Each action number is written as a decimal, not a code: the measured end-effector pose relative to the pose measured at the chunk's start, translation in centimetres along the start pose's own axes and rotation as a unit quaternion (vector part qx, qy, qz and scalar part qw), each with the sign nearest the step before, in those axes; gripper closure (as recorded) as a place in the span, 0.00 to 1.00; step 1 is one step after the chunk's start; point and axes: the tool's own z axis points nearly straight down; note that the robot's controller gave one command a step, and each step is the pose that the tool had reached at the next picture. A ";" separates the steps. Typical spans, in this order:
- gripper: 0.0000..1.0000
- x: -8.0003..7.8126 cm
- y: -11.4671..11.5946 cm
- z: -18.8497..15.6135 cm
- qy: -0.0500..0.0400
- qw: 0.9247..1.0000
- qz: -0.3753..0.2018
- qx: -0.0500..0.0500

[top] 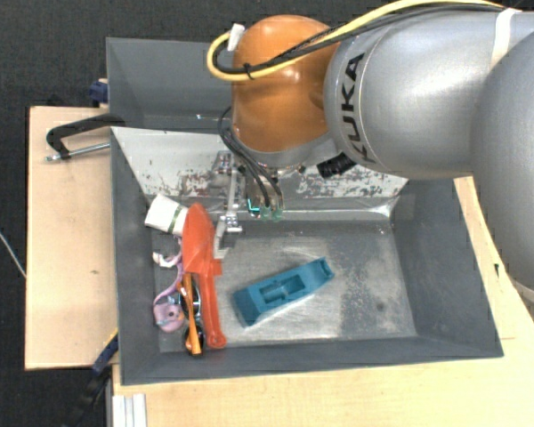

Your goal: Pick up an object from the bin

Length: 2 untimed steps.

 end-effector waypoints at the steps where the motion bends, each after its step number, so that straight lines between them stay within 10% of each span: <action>1: 0.00 -0.2 -0.1 -0.5 -0.004 1.000 0.001 -0.001; 2: 0.00 0.1 -2.3 3.4 -0.005 0.997 -0.074 -0.001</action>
Offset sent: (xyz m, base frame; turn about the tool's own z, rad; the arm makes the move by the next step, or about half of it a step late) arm -0.0092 -0.0823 -0.1355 -0.5080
